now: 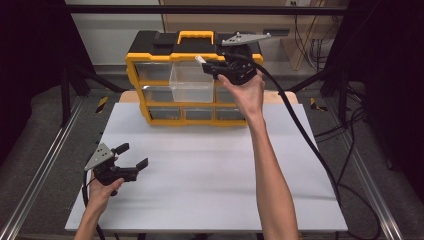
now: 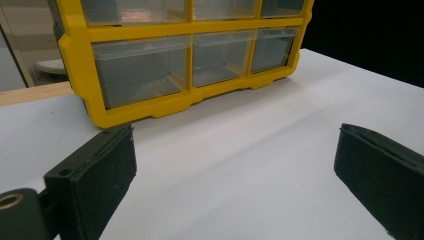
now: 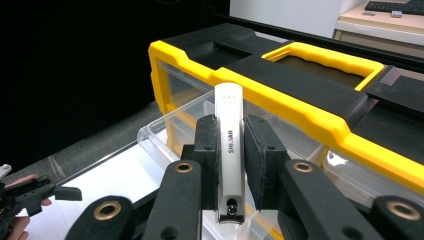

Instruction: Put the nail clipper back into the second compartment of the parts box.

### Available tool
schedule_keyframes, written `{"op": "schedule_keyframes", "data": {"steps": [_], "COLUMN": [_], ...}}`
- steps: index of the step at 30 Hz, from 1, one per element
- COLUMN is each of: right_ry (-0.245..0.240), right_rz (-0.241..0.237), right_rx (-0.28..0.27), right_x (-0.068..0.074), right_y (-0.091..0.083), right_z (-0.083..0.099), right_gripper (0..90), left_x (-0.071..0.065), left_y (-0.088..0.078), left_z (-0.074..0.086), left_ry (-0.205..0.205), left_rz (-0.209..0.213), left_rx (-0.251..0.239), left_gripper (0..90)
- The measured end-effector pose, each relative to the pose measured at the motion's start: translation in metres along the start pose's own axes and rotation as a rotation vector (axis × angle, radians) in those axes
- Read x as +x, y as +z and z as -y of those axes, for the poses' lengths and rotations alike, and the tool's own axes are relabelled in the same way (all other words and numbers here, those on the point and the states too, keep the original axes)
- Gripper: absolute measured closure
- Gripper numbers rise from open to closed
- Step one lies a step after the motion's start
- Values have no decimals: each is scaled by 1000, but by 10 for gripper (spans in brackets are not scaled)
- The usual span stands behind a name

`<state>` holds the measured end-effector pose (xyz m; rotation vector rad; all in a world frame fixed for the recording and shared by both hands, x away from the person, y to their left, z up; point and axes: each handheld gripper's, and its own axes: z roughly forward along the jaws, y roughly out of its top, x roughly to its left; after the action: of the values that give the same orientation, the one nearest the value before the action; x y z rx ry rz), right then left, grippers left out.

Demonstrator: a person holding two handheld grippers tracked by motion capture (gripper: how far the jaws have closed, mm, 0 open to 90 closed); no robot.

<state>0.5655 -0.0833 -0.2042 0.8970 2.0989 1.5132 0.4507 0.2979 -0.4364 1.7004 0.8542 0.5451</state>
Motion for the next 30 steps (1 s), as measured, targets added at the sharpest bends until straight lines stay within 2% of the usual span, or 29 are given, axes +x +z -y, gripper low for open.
{"op": "schedule_keyframes", "data": {"steps": [12, 30], "right_ry": [-3, -3], "right_rz": [11, 20], "right_rx": [30, 64], "right_x": [-1, -4], "right_y": [21, 41], "right_z": [1, 9], "right_gripper": [774, 774], "left_x": [0, 0], "left_y": [0, 0], "left_z": [0, 0], "left_ry": [0, -2], "left_rz": [0, 0], "left_rx": [-3, -2], "left_gripper": [34, 34]}}
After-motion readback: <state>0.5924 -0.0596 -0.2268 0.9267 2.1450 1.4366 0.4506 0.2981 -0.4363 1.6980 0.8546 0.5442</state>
